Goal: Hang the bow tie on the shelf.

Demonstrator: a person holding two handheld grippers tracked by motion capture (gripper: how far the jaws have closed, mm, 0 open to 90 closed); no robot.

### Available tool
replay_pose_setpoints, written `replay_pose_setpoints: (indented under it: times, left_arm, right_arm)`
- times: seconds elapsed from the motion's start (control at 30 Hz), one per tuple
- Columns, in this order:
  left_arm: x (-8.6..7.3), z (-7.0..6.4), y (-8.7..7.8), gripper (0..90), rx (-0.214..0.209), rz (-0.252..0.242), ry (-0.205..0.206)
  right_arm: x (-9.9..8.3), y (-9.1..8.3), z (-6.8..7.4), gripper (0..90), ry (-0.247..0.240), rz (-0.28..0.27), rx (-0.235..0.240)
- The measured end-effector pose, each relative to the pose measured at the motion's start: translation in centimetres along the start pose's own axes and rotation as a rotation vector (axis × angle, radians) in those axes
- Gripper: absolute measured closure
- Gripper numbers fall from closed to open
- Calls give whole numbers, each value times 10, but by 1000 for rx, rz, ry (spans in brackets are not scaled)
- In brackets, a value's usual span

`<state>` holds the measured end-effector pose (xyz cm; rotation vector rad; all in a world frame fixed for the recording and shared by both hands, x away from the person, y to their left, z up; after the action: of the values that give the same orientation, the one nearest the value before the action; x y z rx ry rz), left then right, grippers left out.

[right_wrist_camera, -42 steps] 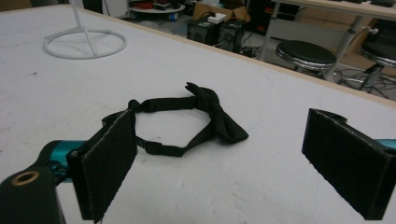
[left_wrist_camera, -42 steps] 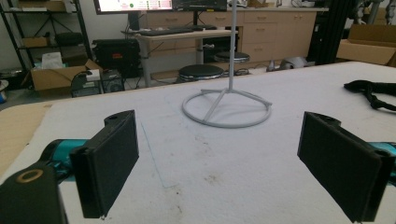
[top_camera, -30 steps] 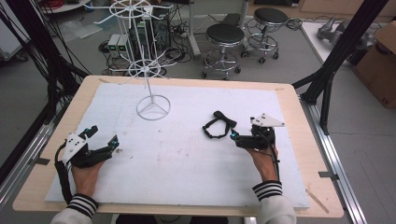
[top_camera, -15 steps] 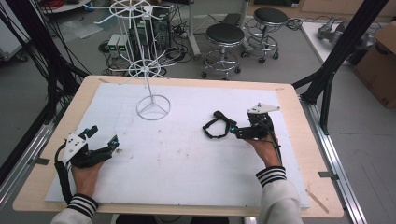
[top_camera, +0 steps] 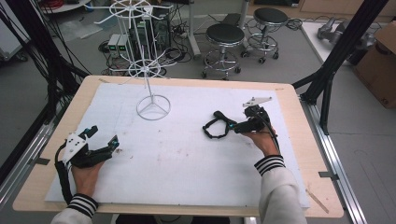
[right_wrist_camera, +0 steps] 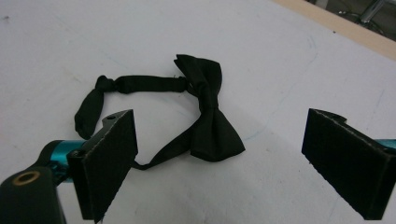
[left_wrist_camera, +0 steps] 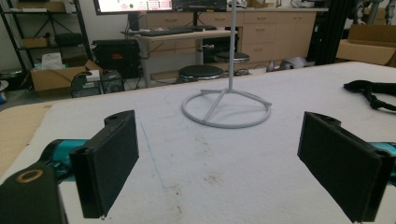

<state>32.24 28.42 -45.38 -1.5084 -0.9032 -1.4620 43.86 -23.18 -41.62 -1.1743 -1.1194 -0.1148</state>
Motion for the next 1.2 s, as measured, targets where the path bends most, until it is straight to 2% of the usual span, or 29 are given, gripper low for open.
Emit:
replay_pose_setpoints:
  times: [0.23, 0.27, 0.3, 0.33, 0.5, 0.63, 0.7, 0.8, 1.03, 1.2]
  left_arm:
    - [0, 0, 0, 127, 0, -1, 1]
    - [0, 0, 0, 127, 0, 0, 1]
    - [0, 0, 0, 127, -1, 0, 1]
    - [0, 0, 0, 127, -1, 0, 1]
    - [0, 0, 0, 127, -1, 0, 0]
    - [0, 0, 0, 127, -1, 0, -1]
    - [0, 0, 0, 128, -2, 0, 1]
    - [0, 0, 0, 127, -2, 0, 1]
    - [0, 0, 0, 127, -3, 1, 3]
    - [0, 0, 0, 127, -3, 0, 3]
  right_arm:
    - [1, 14, -2, 105, -16, 53, -4]
    - [1, 16, -2, 170, -37, 68, -22]
    - [0, 17, -2, 204, -56, 81, -19]
    - [0, 19, -2, 204, -74, 91, -13]
    - [-2, 25, -1, 218, -75, 115, -13]
    - [-3, 30, 2, 325, -102, 156, -13]
    - [-4, 31, 3, 351, -101, 164, -13]
    - [-4, 33, 4, 446, -101, 180, -19]
    - [-7, 37, 6, 511, -113, 232, -19]
    - [-7, 40, 8, 572, -125, 233, -13]
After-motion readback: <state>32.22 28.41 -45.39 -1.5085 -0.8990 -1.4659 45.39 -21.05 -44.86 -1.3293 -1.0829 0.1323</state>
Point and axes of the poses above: each handheld gripper's, and its own axes: y roughly forward along the jaws, x roughly out of its top, z roughly to its left, the point moved 3 cm from there along y, roughly forward along the jaws
